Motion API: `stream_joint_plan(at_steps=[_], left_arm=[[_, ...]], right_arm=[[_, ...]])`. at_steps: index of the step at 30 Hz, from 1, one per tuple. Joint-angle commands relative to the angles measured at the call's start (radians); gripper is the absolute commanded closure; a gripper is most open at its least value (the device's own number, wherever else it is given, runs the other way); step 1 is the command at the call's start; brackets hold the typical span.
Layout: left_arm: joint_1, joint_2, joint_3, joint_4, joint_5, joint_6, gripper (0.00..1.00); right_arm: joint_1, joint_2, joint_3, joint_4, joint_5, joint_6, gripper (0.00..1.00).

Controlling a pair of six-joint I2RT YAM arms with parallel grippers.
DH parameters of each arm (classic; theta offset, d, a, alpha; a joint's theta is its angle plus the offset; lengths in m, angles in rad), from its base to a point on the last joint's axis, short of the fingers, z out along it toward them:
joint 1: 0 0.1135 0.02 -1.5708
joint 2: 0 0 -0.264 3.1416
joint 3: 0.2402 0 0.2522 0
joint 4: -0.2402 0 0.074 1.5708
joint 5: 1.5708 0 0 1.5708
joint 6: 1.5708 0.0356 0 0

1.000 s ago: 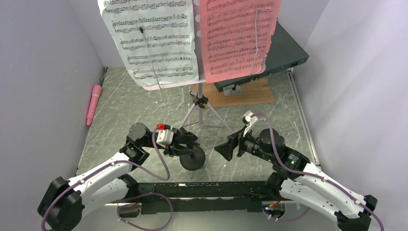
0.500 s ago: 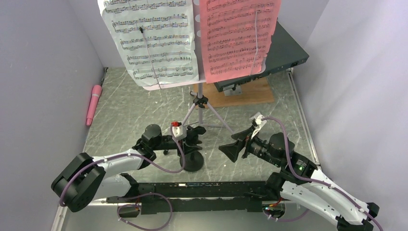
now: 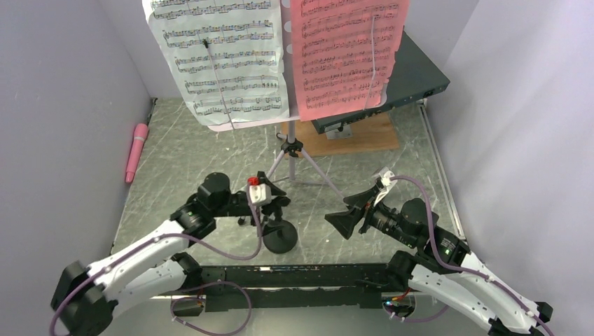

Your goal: Set up the instrument practice props

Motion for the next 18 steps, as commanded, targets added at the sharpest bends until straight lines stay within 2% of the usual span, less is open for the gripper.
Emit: stream_joint_plan(at_steps=[1, 5, 8, 12, 18], left_arm=[[-0.004, -0.197, 0.117, -0.531, 0.110, 0.183, 0.01], [-0.005, -0.297, 0.247, -0.877, 0.099, 0.296, 0.00], [-0.004, -0.322, 0.332, -1.057, 0.080, 0.347, 0.00], [-0.004, -0.407, 0.359, -1.032, -0.070, 0.282, 0.00], [-0.004, -0.509, 0.351, -0.851, -0.433, -0.005, 0.00]], right_arm=[[-0.001, -0.009, 0.024, -0.003, 0.021, -0.018, 0.04], [0.000, 0.010, 0.026, 0.001, 0.011, -0.030, 0.03], [0.000, 0.032, 0.031, 0.003, 0.017, -0.040, 0.03], [0.000, 0.052, 0.025, 0.026, 0.012, -0.037, 0.03], [0.000, 0.076, 0.022, 0.032, 0.011, -0.038, 0.02]])
